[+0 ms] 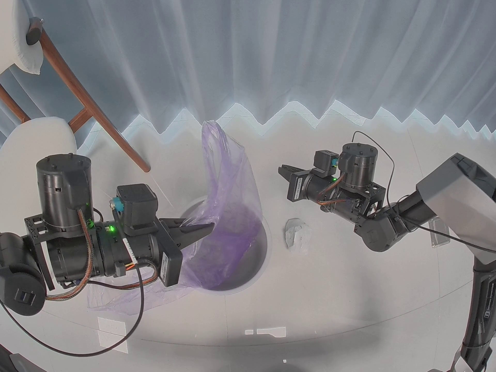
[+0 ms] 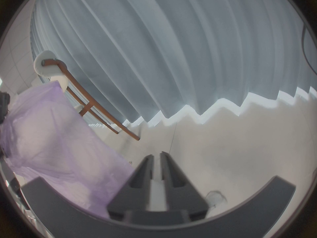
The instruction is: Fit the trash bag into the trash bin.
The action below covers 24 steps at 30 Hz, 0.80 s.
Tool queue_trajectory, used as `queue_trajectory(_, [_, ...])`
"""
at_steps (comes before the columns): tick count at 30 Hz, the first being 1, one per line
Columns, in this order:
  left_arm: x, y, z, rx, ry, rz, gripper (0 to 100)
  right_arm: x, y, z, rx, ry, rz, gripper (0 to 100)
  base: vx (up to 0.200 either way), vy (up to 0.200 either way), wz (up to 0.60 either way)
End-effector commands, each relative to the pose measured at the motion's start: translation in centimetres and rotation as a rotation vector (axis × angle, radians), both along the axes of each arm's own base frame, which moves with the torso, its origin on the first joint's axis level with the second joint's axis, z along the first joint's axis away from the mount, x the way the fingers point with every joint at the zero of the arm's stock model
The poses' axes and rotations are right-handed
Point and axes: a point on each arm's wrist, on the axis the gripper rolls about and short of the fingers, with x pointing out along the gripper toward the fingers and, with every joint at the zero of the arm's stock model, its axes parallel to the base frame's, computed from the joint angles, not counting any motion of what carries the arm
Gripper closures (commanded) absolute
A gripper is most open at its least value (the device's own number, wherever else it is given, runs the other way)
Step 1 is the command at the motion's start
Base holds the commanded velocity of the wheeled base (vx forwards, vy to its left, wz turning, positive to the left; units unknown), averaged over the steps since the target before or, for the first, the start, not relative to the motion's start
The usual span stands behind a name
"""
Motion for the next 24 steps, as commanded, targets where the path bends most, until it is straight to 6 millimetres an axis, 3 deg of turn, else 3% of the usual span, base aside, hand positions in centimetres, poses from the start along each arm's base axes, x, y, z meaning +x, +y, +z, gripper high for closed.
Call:
queue_trajectory(1, [0.0,-0.1,0.1,-0.006,-0.016,-0.025,100,2.6,0.7,-2.1,-0.039,-0.051,-0.019,100,0.000,0.000,0.00])
queue_trajectory(5, [0.0,-0.1,0.3,-0.025,-0.027,-0.058,100,3.2,1.6,-3.3,-0.056,-0.090,0.009,100,0.000,0.000,0.00])
queue_trajectory(12, [0.0,-0.1,0.1,-0.022,-0.022,-0.058,100,1.8,4.5,-3.8,-0.066,-0.103,0.110,100,0.000,0.000,0.00])
queue_trajectory(19, [0.1,-0.2,-0.1,-0.018,-0.011,-0.057,100,-1.7,8.3,-5.0,-0.068,-0.111,0.218,100,0.000,0.000,0.00])
queue_trajectory(24, [0.3,-0.3,-0.2,-0.021,-0.010,-0.053,100,-4.1,9.5,-6.7,-0.076,-0.093,0.275,100,0.000,0.000,0.00])
